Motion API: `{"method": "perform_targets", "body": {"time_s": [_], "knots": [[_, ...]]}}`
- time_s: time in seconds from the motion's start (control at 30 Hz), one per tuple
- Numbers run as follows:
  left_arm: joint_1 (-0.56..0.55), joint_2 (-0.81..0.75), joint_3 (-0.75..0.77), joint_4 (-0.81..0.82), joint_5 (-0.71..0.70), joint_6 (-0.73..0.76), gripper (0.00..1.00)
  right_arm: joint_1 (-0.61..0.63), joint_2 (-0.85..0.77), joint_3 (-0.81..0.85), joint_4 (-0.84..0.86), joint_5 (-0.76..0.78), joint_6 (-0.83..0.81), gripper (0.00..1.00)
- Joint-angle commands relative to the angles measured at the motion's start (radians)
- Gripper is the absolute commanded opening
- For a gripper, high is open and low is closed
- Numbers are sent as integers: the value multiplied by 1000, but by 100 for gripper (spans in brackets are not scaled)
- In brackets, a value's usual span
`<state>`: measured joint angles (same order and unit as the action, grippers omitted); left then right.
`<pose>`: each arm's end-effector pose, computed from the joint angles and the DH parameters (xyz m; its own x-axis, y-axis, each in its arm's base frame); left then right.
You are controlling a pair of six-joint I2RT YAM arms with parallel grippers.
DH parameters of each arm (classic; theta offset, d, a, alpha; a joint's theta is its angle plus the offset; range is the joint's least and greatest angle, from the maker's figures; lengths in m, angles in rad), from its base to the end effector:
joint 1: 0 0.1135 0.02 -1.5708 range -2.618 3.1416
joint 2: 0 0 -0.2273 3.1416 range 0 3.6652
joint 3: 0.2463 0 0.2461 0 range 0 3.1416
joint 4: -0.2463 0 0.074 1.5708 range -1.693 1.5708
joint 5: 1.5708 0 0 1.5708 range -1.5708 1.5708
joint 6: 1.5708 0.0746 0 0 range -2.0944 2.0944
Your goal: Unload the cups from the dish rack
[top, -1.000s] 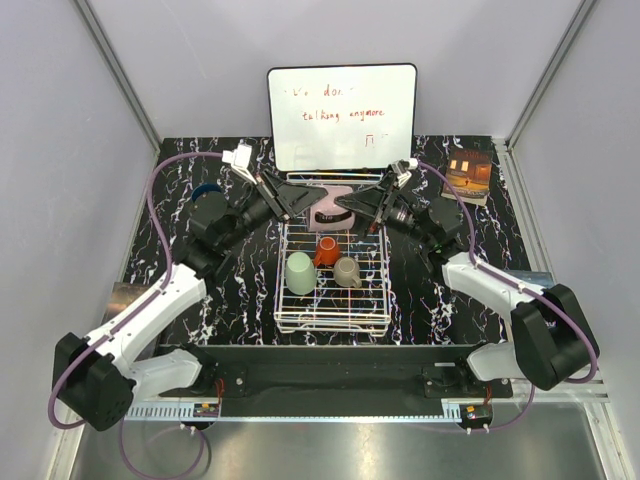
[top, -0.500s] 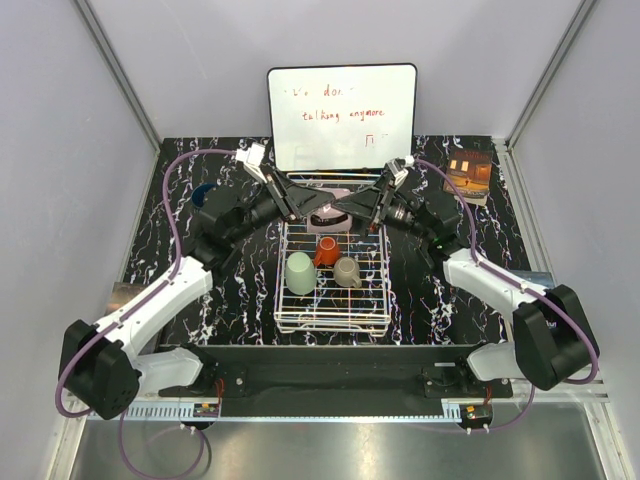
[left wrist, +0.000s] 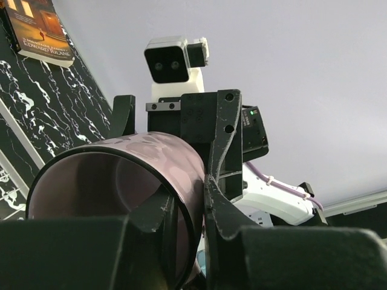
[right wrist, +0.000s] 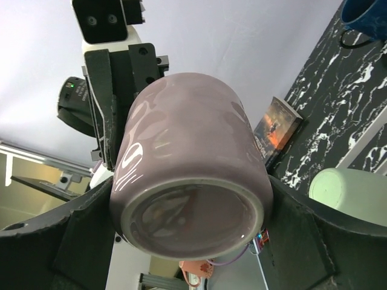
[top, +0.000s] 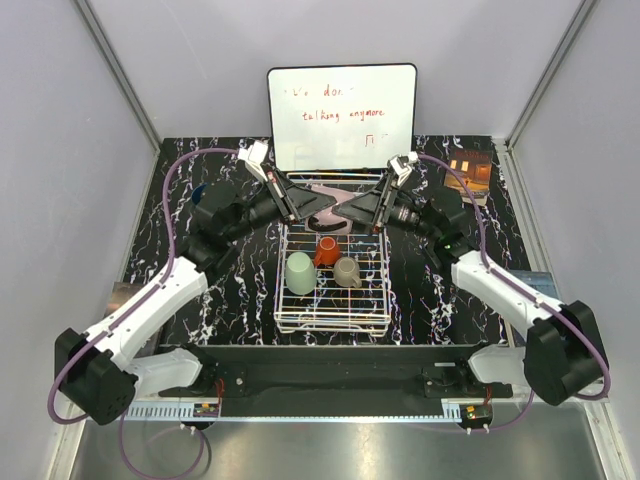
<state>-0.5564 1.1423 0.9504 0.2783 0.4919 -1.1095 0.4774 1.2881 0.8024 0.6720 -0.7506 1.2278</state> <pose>0.2451 -0.1939 0.3457 -0.7420 -0.4680 -0.4800 0.4507 0.1817 -0.8740 0.2626 0.1931 0.2972 -0.8218 0.3503 -0.4495 -0.4681 0.0347 0.8830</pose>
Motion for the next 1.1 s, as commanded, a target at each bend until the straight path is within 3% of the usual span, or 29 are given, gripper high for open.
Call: {"method": "perform_targets", "body": {"time_s": [0.0, 0.07, 0.13, 0.27, 0.57, 0.77, 0.97, 1.07], "knots": [[12, -24, 63, -125, -134, 232, 0, 18, -102, 90, -237, -1, -134, 58], [15, -23, 85, -155, -154, 255, 0, 18, -136, 98, -341, 31, -190, 75], [16, -19, 93, -174, -162, 267, 0, 18, -159, 106, -412, 57, -231, 100], [18, -16, 96, -165, -162, 269, 0, 18, -211, 118, -572, 135, -326, 100], [29, 7, 41, 19, -96, 148, 0, 18, -223, 89, -568, 109, -321, 100], [33, 17, 100, -103, -134, 223, 0, 17, -277, 115, -699, 223, -399, 100], [36, 28, 122, -148, -138, 250, 0, 18, -276, 120, -735, 235, -425, 100], [38, 34, 172, -269, -185, 328, 0, 18, -285, 132, -787, 299, -455, 100]]}}
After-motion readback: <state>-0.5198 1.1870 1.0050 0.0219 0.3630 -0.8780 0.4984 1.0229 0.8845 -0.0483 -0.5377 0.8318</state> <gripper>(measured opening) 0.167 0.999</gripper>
